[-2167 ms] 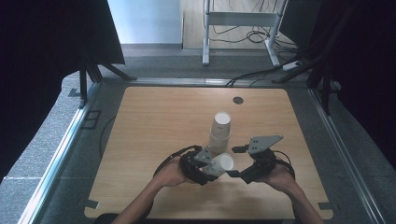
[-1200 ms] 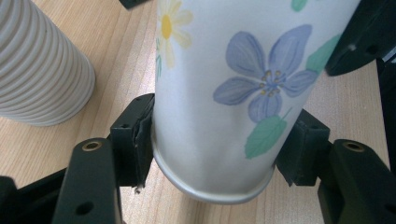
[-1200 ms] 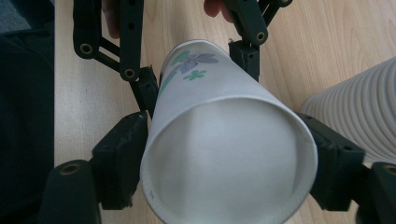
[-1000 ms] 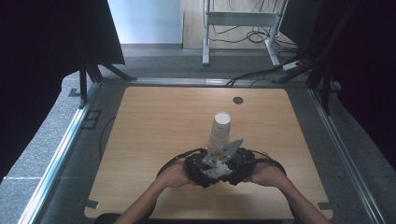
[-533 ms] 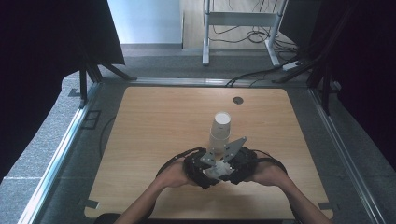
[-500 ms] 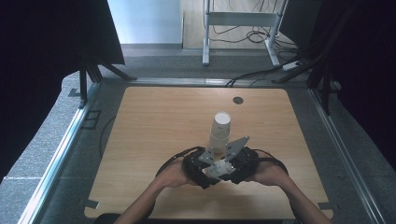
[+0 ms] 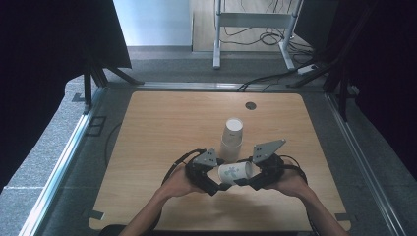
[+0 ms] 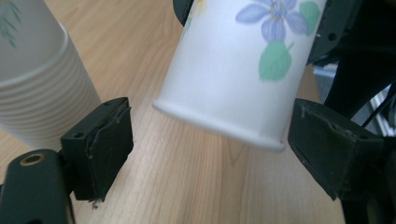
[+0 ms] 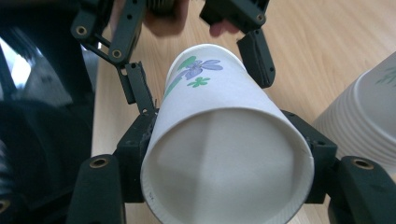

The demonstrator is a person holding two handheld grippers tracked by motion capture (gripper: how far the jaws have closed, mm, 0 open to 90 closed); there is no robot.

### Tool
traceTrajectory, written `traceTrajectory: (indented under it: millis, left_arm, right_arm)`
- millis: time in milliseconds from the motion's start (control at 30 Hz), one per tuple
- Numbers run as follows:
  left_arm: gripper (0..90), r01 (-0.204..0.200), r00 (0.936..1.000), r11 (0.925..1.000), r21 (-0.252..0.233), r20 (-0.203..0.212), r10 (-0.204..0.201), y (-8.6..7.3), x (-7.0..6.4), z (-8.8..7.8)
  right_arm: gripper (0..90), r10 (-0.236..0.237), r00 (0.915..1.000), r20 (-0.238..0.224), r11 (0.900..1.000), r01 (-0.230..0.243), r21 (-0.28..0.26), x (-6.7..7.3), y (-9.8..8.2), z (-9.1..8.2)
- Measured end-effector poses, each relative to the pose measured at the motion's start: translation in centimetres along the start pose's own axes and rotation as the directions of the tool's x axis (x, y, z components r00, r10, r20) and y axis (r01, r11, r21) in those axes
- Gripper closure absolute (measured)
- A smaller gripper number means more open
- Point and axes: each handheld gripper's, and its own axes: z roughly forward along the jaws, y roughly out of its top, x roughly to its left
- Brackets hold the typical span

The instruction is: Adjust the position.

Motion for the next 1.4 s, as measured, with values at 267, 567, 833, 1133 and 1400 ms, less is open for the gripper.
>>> traceTrajectory:
  millis: [267,567,833,1133,1400]
  left_arm:
    - [14.4,0.01,0.9999,0.9951,-0.099,0.011,-0.009,-0.2,-0.2,-0.8]
    - [14.4,0.026,0.9994,0.9854,-0.168,0.025,-0.022,-0.8,-0.2,-1.0]
    - [15.8,0.017,0.9987,0.9854,-0.169,0.051,-0.008,-0.9,-0.4,-0.6]
    - [27.2,0.012,0.9969,0.9788,-0.204,0.079,0.004,-1.2,-0.4,-0.7]
    - [32.9,0.009,0.9976,0.9771,-0.213,0.069,0.005,-1.3,-0.4,-0.7]
  right_arm:
    - [36.5,0.038,0.999,-0.024,0.985,-0.042,-0.17,-0.2,-1.4,-0.9]
    - [36.5,0.069,0.9962,-0.053,0.958,-0.081,-0.274,-0.2,-3.0,-0.7]
    - [36.5,0.067,0.993,-0.097,0.944,-0.095,-0.316,-0.1,-3.8,-0.2]
    - [36.4,0.063,0.9907,-0.121,0.941,-0.1,-0.324,-0.3,-4.0,0.1]
    - [36.5,0.077,0.9891,-0.126,0.941,-0.114,-0.319,-0.6,-4.2,0.1]
